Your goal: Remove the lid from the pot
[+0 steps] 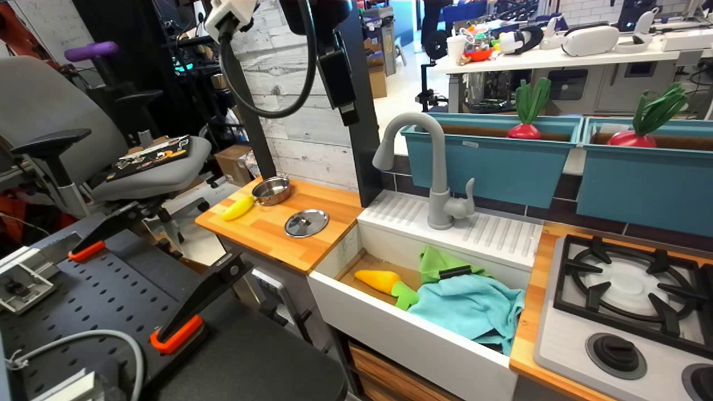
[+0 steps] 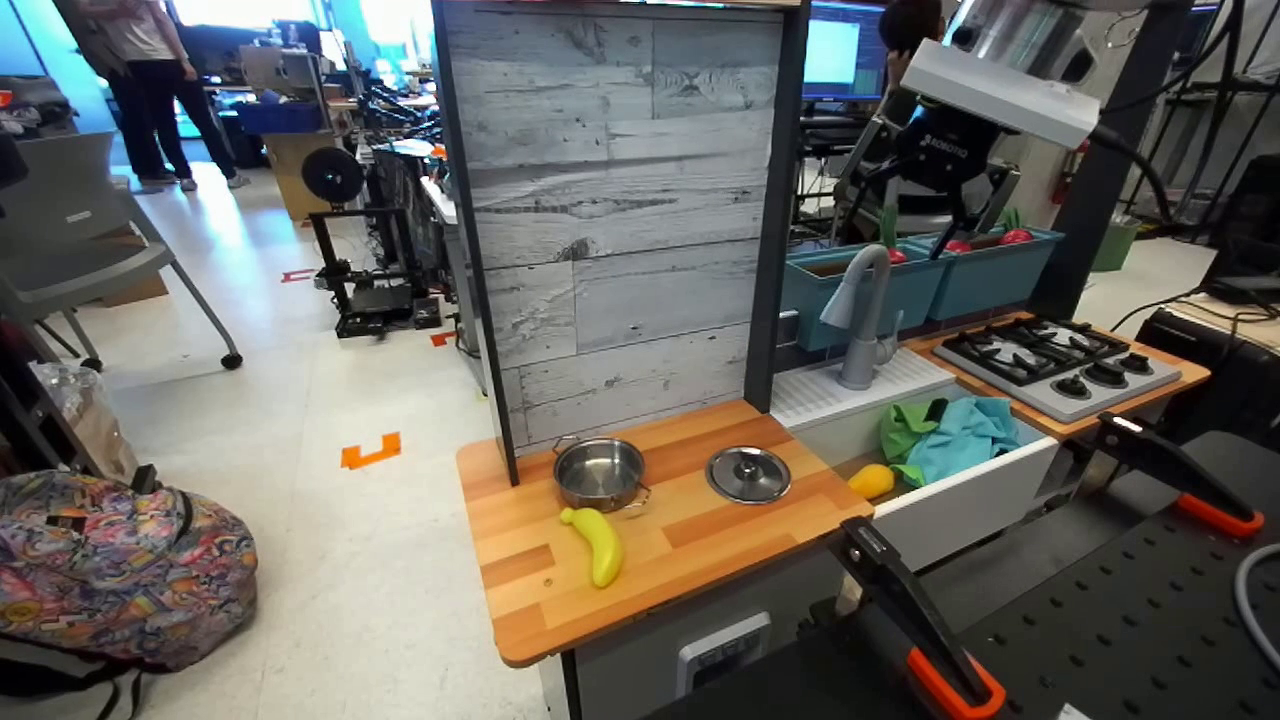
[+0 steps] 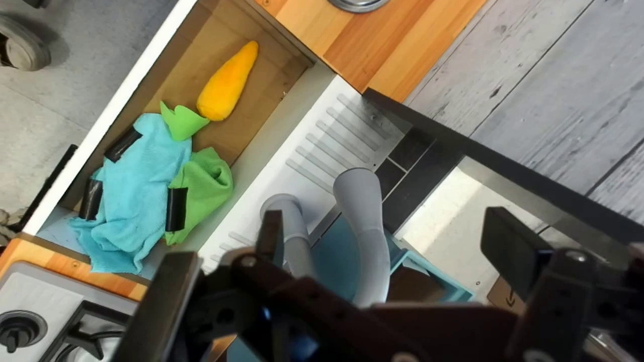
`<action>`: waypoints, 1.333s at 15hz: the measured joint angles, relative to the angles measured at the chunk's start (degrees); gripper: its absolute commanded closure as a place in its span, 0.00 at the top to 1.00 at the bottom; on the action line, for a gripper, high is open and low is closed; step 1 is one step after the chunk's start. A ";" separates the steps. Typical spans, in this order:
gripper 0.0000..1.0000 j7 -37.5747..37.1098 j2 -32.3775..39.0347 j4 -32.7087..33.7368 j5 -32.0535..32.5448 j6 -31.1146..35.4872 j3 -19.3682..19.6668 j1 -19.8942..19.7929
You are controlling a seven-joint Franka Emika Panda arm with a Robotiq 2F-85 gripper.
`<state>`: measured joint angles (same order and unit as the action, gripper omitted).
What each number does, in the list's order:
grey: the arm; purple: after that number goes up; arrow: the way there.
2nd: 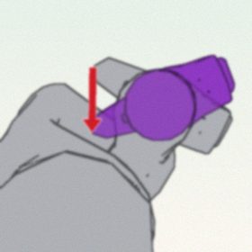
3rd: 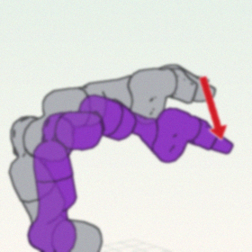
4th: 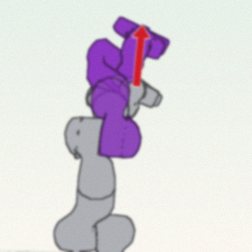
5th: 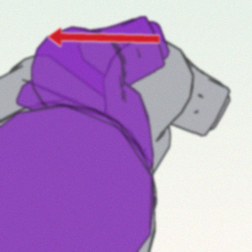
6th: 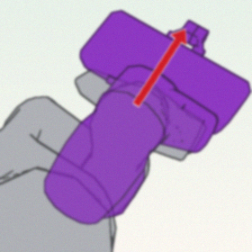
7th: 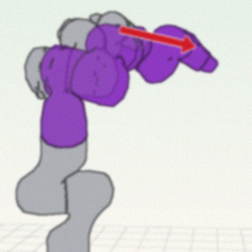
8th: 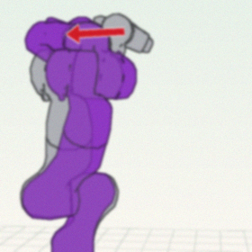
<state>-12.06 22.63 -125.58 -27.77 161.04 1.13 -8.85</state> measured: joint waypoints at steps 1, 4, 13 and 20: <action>1.00 -0.50 0.98 1.01 0.19 0.07 0.35 0.00; 1.00 -0.83 4.33 4.32 0.20 0.79 0.63 -0.29; 1.00 -4.57 13.66 14.06 1.93 2.46 0.92 0.77; 0.42 -6.50 17.94 18.34 3.76 2.24 1.71 1.39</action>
<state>-18.56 40.57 -107.25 -24.01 163.28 2.84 -7.46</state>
